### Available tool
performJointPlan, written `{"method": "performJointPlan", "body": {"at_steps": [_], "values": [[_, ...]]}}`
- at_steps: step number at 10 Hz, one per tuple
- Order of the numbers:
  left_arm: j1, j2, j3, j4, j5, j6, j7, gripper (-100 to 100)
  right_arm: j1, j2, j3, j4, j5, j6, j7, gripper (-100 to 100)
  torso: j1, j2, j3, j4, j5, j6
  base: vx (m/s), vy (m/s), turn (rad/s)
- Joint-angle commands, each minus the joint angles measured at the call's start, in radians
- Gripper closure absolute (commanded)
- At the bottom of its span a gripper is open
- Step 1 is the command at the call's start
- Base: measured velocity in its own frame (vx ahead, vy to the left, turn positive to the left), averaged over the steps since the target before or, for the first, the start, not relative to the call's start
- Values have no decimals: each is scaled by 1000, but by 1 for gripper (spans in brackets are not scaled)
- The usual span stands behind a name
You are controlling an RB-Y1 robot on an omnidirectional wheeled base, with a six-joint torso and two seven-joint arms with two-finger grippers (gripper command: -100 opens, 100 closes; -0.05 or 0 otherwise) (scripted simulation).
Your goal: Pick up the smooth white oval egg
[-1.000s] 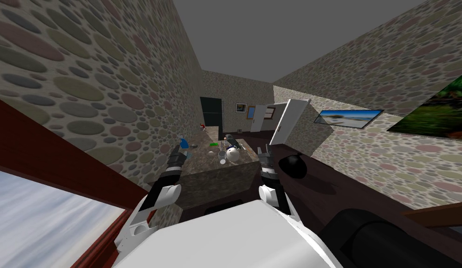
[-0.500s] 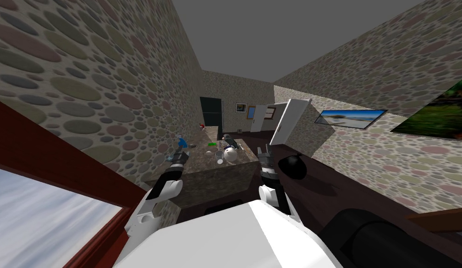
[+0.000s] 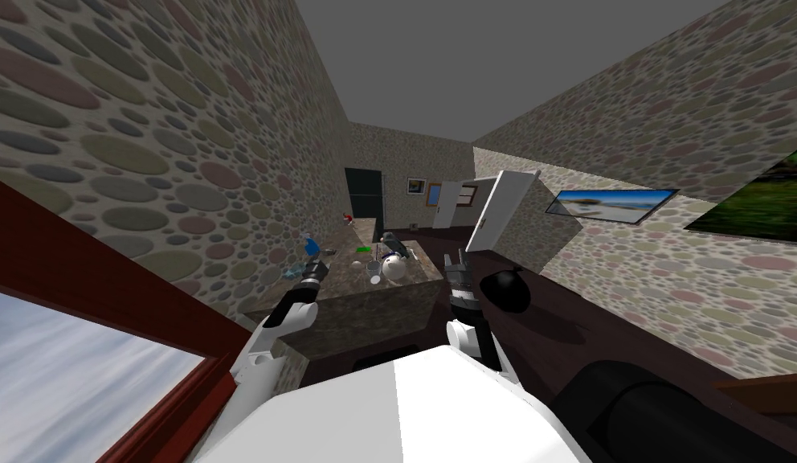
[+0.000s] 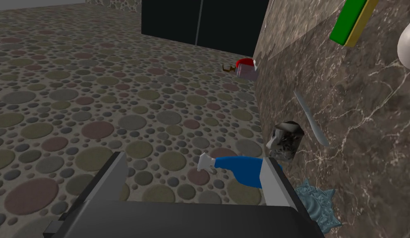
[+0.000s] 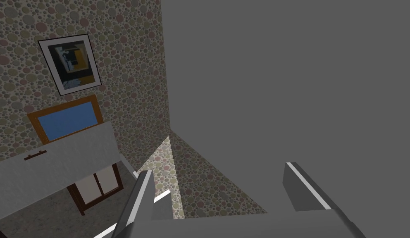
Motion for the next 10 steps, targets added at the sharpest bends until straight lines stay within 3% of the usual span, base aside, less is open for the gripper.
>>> {"method": "performJointPlan", "body": {"at_steps": [1, 4, 5, 6, 7, 8, 9, 10], "values": [[-18, 7, 5, 22, 6, 34, 9, -100, 0, 0, 0, 0, 0, 0, 0, 0, 0, 0, 0, 0, 0, 0, 0, -72, 21], [-91, 24, 17, 103, 23, 118, 33, -100, 0, 0, 0, 0, 0, 0, 0, 0, 0, 0, 0, 0, 0, 0, 1, -79, 30], [-91, 24, 17, 103, 23, 135, 33, -100, 0, 0, 0, 0, 0, 0, 0, 0, 0, 0, 0, 0, 0, 0, 11, -67, 18], [-128, 33, 22, 144, 32, 167, 45, -100, 0, 0, 0, 0, 0, 0, 0, 0, 1, 0, 0, 0, 0, 0, 9, -71, 29], [-128, 33, 22, 144, 32, 186, 45, -100, 0, 0, 0, 0, 0, 0, 0, 0, 1, -1, 0, 0, 0, 0, 5, -61, 17], [-165, 43, 26, 186, 40, 220, 56, -100, 0, 0, 0, 0, 0, 0, 0, 0, 1, 0, 0, 0, 0, 0, 7, -78, 28], [-165, 43, 26, 186, 40, 237, 56, -100, 0, 0, 0, 0, 0, 0, 0, 0, 0, 0, 0, 0, 0, 0, 17, -66, 19], [-201, 53, 30, 227, 47, 268, 66, -100, 0, 0, 0, 0, 0, 0, 0, 0, 1, -1, 0, 0, 0, 0, 16, -61, 31]]}}
